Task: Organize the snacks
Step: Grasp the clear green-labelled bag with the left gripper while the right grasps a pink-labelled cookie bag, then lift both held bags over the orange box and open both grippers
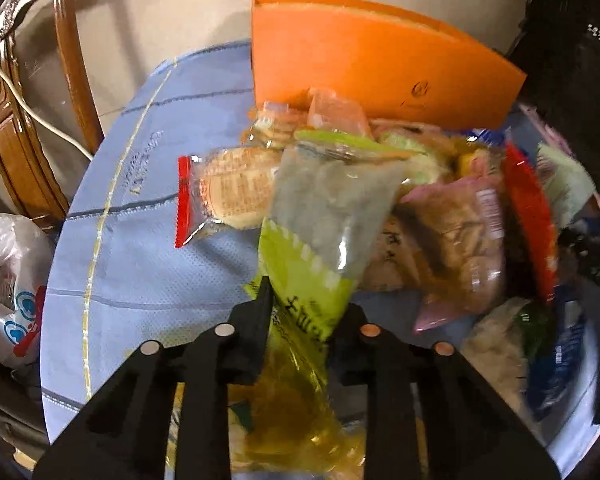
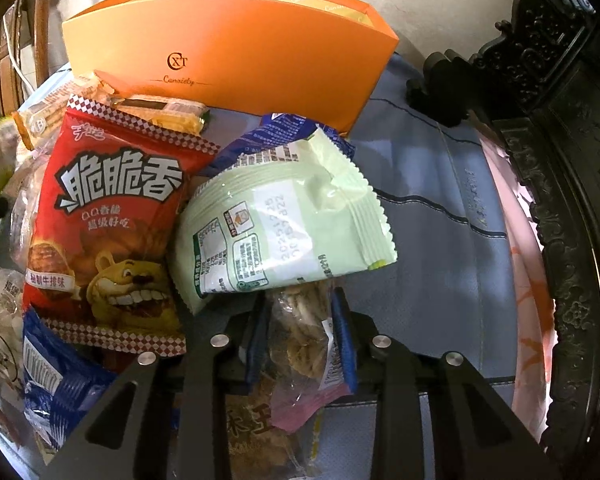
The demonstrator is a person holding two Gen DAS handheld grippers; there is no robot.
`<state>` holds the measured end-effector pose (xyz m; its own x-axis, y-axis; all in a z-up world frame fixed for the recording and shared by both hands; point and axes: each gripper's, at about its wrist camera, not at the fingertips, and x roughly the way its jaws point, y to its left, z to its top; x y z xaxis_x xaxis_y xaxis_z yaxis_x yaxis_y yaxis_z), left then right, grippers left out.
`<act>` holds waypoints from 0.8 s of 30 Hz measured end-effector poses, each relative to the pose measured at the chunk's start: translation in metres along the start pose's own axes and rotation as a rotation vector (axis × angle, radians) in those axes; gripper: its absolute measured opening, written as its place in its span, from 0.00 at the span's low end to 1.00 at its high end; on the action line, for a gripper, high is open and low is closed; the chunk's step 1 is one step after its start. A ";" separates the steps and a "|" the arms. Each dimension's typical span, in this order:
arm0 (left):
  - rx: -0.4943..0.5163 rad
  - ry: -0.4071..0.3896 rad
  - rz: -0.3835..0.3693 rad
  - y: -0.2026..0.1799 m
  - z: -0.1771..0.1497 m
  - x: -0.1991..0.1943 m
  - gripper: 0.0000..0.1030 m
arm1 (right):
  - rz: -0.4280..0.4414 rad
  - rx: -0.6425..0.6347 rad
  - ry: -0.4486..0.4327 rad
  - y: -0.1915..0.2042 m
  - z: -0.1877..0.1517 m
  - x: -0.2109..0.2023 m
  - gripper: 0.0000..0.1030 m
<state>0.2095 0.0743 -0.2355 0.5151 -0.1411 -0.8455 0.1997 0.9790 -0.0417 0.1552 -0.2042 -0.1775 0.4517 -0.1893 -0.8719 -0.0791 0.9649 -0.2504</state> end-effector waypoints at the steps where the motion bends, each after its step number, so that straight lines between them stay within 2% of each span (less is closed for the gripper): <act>1: -0.004 -0.005 -0.007 0.001 0.002 -0.004 0.19 | 0.000 0.002 0.001 0.000 0.000 0.000 0.30; 3: -0.021 -0.023 -0.029 0.001 0.000 -0.014 0.16 | 0.013 0.025 -0.010 -0.004 0.000 -0.004 0.28; 9: -0.025 -0.042 -0.052 -0.007 0.009 -0.037 0.14 | 0.094 0.090 -0.098 -0.017 -0.005 -0.032 0.23; 15: -0.022 -0.152 -0.131 -0.027 0.022 -0.089 0.14 | 0.197 0.170 -0.208 -0.038 -0.011 -0.081 0.22; 18: -0.057 -0.123 -0.146 -0.027 0.022 -0.091 0.14 | 0.199 0.157 -0.184 -0.040 -0.008 -0.082 0.22; 20: -0.093 -0.111 -0.151 -0.026 0.020 -0.093 0.14 | 0.224 0.198 -0.158 -0.049 -0.007 -0.074 0.22; 24: -0.085 -0.139 -0.166 -0.036 0.021 -0.111 0.14 | 0.274 0.228 -0.183 -0.057 -0.004 -0.089 0.22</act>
<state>0.1621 0.0514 -0.1291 0.5923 -0.3142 -0.7419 0.2231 0.9488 -0.2238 0.1159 -0.2432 -0.0876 0.5937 0.0966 -0.7989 -0.0284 0.9947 0.0991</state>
